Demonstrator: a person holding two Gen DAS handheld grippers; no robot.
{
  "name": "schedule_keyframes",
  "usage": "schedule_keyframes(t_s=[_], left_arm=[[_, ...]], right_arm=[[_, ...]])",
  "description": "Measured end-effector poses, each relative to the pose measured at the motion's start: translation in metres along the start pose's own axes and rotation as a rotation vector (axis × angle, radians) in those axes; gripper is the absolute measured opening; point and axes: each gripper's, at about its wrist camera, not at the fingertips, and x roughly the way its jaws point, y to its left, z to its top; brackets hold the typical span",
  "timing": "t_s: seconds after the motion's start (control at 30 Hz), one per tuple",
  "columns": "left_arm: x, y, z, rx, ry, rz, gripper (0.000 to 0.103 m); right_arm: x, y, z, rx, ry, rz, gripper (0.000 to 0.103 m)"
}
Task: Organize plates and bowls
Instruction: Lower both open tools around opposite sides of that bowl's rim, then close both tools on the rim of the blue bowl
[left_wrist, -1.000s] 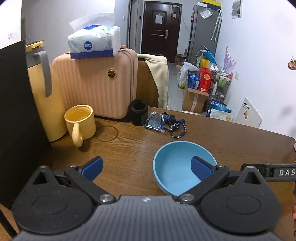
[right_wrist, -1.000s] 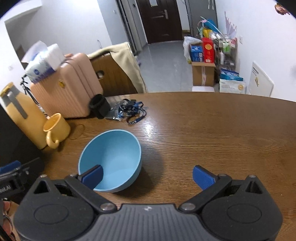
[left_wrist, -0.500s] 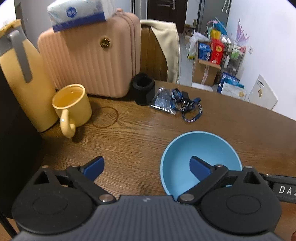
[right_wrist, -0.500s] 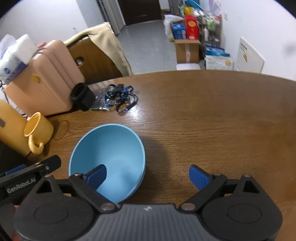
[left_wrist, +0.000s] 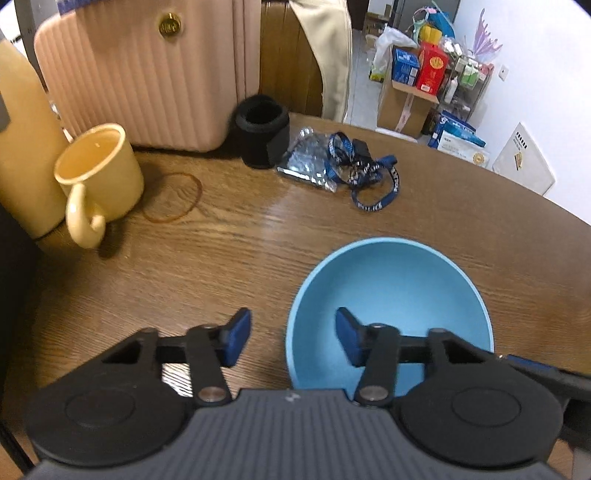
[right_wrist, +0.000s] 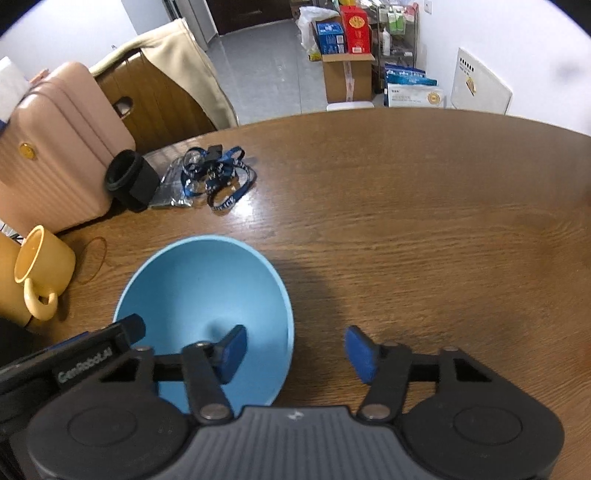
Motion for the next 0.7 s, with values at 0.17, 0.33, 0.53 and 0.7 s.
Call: schedule_keyframes(t_s=[0.17, 0.33, 0.53, 0.7], left_arm=[[0.01, 0.002, 0.003, -0.008, 0.021, -0.009, 0.028], [0.018, 0.004, 0.004, -0.013, 0.033, -0.02, 0.018], [0.022, 0.004, 0.002, -0.003, 0.022, -0.012, 0.011], [0.021, 0.005, 0.001, -0.003, 0.016, -0.018, 0.011]], right_arm=[[0.008, 0.006, -0.001, -0.015, 0.015, -0.012, 0.028], [0.014, 0.009, -0.001, -0.015, 0.026, -0.009, 0.019], [0.019, 0.011, -0.003, -0.021, 0.018, -0.009, 0.009], [0.017, 0.009, -0.005, -0.028, 0.001, 0.001, 0.007]])
